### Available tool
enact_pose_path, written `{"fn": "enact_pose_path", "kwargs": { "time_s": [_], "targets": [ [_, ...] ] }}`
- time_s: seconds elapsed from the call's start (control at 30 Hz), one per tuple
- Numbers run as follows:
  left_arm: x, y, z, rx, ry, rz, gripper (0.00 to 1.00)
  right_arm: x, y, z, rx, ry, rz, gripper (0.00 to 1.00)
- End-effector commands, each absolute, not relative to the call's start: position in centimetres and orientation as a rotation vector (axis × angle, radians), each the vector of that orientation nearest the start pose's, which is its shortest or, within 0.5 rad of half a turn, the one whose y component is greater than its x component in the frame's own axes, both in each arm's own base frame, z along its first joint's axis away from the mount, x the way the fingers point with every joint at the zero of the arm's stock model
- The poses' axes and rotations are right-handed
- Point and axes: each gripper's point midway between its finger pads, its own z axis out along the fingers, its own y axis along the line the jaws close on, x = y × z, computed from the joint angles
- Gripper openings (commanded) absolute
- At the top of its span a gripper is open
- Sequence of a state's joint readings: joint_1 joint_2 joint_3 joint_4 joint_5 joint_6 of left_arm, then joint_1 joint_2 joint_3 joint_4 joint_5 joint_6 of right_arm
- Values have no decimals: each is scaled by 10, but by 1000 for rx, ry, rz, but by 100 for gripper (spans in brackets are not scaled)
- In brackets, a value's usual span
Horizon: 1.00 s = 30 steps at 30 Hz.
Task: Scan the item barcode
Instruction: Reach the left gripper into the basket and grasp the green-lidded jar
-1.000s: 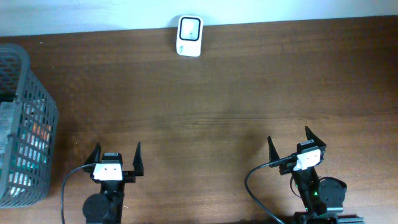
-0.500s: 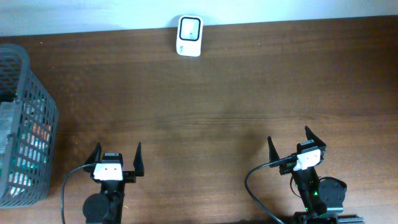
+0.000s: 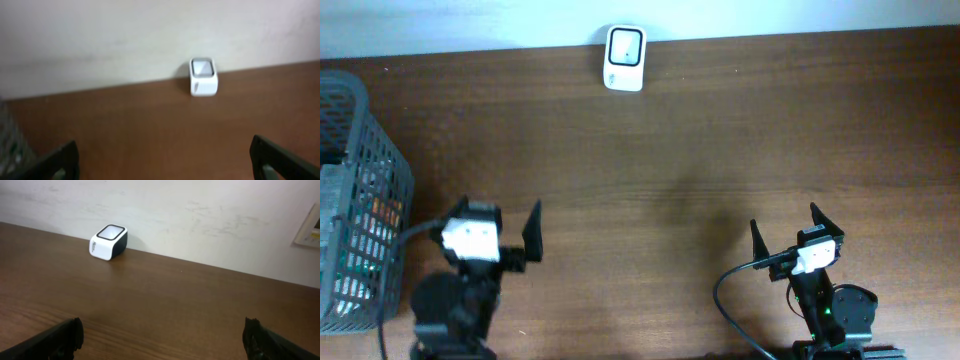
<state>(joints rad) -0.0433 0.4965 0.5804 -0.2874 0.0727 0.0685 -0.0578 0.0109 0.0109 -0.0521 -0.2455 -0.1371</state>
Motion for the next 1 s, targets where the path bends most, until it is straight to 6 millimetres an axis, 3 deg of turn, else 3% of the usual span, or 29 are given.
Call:
{"fn": "enact_pose_path", "kwargs": {
  "time_s": [0.0,0.13,0.33,0.5,0.6,0.67,0.8,0.87,0.97],
  "targets": [
    [286,-35,311,202,1848,-101,99,243,31,162,-261,1603,65,99],
    [312,-36,328,206,2092,-127,99,243,31,162,-261,1603,65,98],
    [338,-37,335,204,2406,-154,99,243,31,162,-261,1603,65,98],
    [369,-39,322,204,2464,-167,99,243,31,162,-261,1603,65,98],
    [385,-35,329,172,2409,-153,99,243,31,162,-261,1603,65,98],
    [393,-2,350,-72,2349,-80,99,243,31,162,-261,1603,65,98],
    [383,100,397,-543,2150,90,100,243,31,162,-261,1603,65,98],
    [364,154,402,-765,2070,144,97,243,31,162,-261,1603,65,99],
    [336,212,394,-1015,1989,194,99,243,31,162,-261,1603,65,98]
  ]
}}
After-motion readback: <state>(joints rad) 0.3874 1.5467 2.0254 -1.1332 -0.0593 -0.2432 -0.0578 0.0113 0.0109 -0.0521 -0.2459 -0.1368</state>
